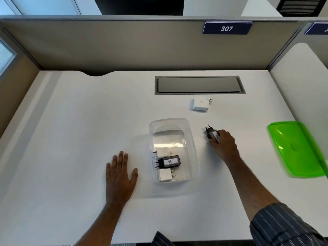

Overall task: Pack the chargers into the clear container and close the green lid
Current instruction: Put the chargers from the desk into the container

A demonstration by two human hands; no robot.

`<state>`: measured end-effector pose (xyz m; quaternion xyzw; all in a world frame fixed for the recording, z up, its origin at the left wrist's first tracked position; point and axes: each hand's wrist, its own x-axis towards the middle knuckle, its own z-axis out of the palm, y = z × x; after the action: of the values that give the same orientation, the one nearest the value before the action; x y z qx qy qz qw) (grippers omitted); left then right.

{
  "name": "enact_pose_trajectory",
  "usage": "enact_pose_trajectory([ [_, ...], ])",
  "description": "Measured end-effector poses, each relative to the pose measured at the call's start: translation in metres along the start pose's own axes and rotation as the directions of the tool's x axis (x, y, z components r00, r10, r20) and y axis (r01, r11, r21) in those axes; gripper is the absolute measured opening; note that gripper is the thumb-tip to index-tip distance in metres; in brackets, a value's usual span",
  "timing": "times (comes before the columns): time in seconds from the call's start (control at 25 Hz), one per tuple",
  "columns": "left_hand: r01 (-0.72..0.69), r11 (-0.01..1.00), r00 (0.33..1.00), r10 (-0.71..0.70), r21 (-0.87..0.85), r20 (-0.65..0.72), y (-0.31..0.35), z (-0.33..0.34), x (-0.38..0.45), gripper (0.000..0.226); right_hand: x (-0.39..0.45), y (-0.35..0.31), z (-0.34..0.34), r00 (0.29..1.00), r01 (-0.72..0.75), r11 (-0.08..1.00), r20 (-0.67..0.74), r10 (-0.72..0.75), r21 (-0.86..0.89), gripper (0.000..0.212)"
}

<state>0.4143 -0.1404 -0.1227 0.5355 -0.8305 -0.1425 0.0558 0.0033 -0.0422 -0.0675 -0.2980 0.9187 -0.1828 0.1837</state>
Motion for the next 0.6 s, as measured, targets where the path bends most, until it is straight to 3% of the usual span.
enact_pose_trajectory([
  [0.24, 0.004, 1.0, 1.0, -0.004, 0.003, -0.003, -0.005, 0.006, 0.001, 0.075, -0.006, -0.015, -0.016, 0.997, 0.047, 0.998, -0.063, -0.044, 0.05, 0.038],
  [0.48, 0.003, 1.0, 1.0, -0.003, 0.006, -0.007, -0.007, 0.008, 0.001, 0.075, -0.027, -0.069, -0.043, 0.965, 0.247, 0.957, -0.133, -0.228, 0.152, 0.038],
  [0.6, 0.004, 1.0, 1.0, -0.004, 0.001, -0.004, -0.007, 0.008, 0.0, 0.075, -0.042, -0.098, -0.042, 0.922, 0.381, 0.918, -0.12, -0.368, 0.111, 0.041],
])
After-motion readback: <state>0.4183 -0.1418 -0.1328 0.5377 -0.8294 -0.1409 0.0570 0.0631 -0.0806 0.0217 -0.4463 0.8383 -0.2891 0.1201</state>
